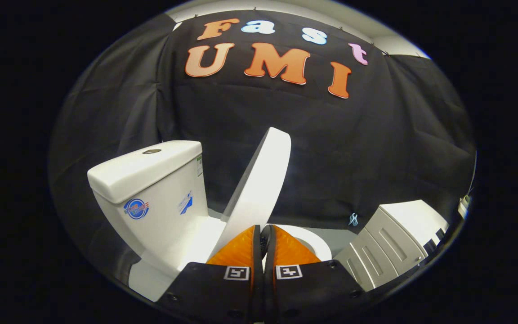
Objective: Open the toilet lid.
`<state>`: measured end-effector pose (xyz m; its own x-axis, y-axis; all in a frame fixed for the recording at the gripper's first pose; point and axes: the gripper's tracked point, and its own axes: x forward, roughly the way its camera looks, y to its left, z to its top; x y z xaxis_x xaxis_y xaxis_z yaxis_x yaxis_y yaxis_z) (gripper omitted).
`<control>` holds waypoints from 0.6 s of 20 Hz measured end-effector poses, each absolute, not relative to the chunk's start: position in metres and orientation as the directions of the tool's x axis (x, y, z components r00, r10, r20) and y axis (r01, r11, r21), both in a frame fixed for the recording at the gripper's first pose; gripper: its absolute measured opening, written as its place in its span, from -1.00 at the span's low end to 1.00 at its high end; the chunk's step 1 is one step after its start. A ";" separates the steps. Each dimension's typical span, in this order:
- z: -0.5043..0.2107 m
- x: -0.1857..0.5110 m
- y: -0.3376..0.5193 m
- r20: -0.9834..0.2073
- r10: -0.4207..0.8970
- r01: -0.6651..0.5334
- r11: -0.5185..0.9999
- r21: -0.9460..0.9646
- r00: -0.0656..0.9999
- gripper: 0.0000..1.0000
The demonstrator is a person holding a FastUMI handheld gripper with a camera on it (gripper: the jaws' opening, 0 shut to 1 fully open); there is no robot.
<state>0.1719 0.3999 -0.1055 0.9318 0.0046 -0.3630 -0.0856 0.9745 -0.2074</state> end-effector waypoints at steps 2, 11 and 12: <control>-0.101 0.172 0.416 -0.347 -0.003 -0.084 0.969 -0.234 0.938 -0.84; -0.095 0.171 0.483 -0.306 0.024 -0.113 0.954 -0.279 0.952 -0.84; -0.095 0.171 0.491 -0.300 0.027 -0.116 0.951 -0.285 0.954 -0.84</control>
